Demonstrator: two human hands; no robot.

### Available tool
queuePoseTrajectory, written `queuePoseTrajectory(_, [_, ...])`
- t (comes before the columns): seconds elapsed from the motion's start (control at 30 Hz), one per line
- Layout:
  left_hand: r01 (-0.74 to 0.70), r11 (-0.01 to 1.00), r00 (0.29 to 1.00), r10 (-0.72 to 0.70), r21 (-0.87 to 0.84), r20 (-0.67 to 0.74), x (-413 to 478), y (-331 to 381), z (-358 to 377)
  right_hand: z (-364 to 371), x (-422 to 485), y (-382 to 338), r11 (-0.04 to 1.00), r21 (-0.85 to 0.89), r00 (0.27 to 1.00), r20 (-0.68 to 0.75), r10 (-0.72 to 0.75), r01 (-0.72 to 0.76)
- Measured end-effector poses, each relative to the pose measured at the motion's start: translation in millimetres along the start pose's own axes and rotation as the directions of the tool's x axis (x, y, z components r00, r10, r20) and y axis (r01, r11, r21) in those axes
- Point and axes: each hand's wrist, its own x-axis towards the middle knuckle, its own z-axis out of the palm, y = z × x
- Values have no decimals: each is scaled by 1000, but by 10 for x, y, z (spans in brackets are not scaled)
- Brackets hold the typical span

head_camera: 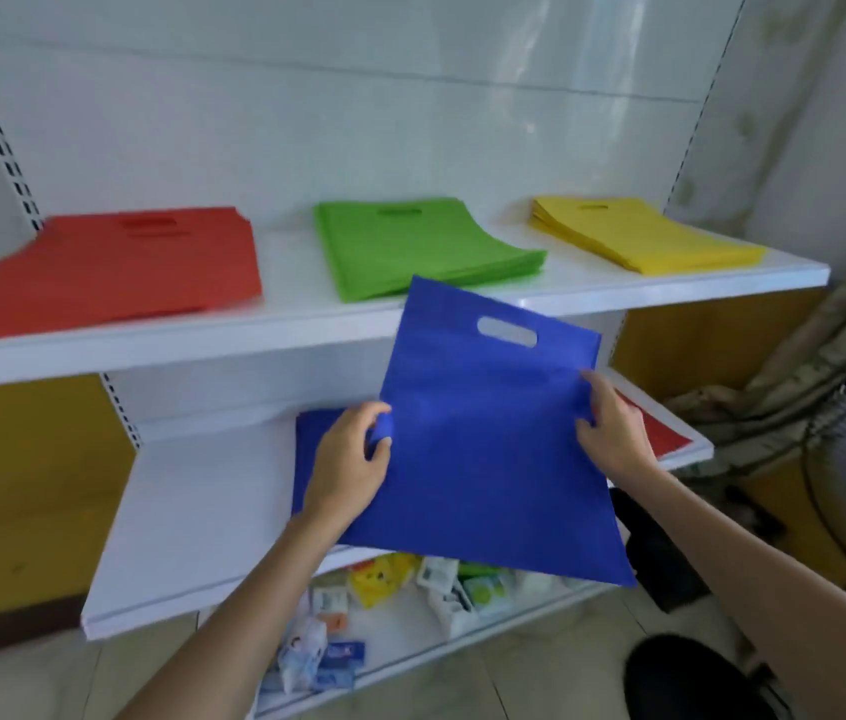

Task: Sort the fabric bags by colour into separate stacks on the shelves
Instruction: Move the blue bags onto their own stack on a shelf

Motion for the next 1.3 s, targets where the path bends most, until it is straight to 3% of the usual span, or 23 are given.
queuePoseTrajectory(0.13, [128,990,970,-136,53,200,-469,-432,493,376,-151,457,985,-158,985,143,95,-72])
queuePoseTrajectory(0.23, [161,984,950,-177,82,256,-629,-727,644,714,-126,562,977,-208,973,210,92,-47])
queuePoseTrajectory(0.5, [306,940,926,-331,149,183,-552,-1626,834,1938,285,588,987,-117,972,218,-84,112])
queuePoseTrajectory(0.67, [317,906,900,-381,281,213,-404,-2268,967,2816,675,527,925,-315,951,283,-123,213])
queuePoseTrajectory(0.77, [272,873,896,-383,404,225,-160,-2631,1059,3288,936,486,857,-465,932,361,-43,220])
queuePoseTrajectory(0.87, [335,780,824,-515,529,237,-5,-2817,1149,3630,1065,506,780,-608,862,466,199,148])
queuePoseTrajectory(0.93, [369,738,780,-577,566,243,39,-2830,1185,3716,1118,504,760,-642,825,479,300,96])
queuePoseTrajectory(1.07, [417,709,743,-626,568,237,27,-2661,1105,3519,1077,460,789,-602,886,426,183,127])
queuePoseTrajectory(1.2, [434,766,798,-571,474,191,25,-2275,848,3038,865,387,859,-499,925,367,95,110])
queuePoseTrajectory(1.3, [368,819,870,-470,440,148,-25,-1902,636,2577,660,223,917,-385,943,331,35,101])
